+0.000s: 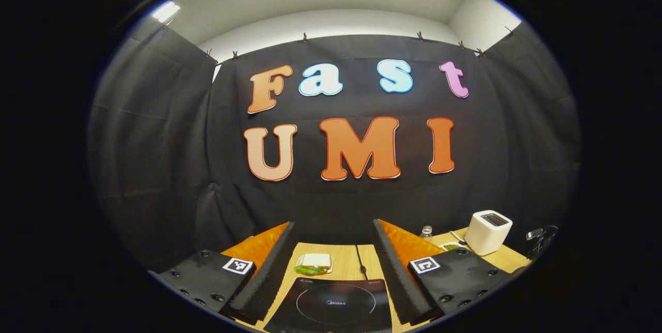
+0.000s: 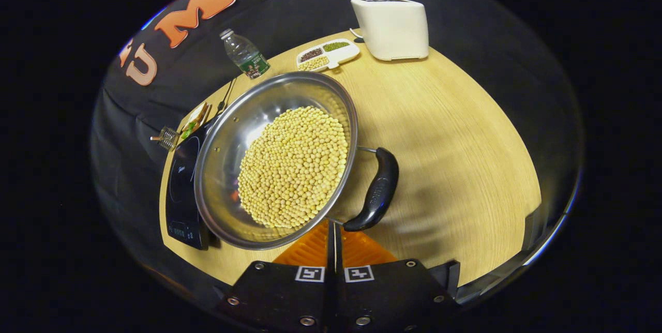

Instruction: First push the handle of the pot to place it horizontally, then grasp the pot with both hands and set it on the induction cooktop.

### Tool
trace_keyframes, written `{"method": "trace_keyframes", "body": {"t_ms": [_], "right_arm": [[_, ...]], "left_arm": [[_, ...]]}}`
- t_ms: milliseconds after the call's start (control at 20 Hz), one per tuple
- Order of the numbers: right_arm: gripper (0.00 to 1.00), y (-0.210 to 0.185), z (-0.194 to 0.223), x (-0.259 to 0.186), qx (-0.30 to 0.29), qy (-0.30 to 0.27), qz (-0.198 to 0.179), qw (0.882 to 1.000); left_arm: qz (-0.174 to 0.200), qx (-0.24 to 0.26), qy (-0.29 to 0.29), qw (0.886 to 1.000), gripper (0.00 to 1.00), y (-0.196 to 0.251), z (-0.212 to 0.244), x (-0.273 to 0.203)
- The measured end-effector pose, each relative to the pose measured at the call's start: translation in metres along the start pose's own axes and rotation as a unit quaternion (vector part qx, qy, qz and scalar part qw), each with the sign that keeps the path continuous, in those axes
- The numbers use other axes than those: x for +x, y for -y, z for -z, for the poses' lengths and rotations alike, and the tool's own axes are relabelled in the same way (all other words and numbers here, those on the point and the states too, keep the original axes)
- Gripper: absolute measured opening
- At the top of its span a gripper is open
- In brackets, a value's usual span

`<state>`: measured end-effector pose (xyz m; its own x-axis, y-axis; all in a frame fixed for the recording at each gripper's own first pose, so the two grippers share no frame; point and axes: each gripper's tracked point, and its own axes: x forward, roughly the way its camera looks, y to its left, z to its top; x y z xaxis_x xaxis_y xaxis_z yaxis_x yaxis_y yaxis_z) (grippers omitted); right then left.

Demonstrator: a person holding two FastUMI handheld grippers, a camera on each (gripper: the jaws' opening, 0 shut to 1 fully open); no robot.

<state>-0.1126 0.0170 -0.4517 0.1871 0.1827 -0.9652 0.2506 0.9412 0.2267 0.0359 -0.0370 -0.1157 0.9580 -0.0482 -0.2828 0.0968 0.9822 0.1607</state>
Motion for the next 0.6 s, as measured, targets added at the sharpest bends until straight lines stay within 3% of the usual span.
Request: {"method": "trace_keyframes", "body": {"t_ms": [600], "right_arm": [[0.0,0.022,-0.054,0.021,0.041,0.033,0.032,0.998]], "left_arm": [[0.005,0.006,-0.004,1.0,0.95,0.002,0.007,0.013]]}}
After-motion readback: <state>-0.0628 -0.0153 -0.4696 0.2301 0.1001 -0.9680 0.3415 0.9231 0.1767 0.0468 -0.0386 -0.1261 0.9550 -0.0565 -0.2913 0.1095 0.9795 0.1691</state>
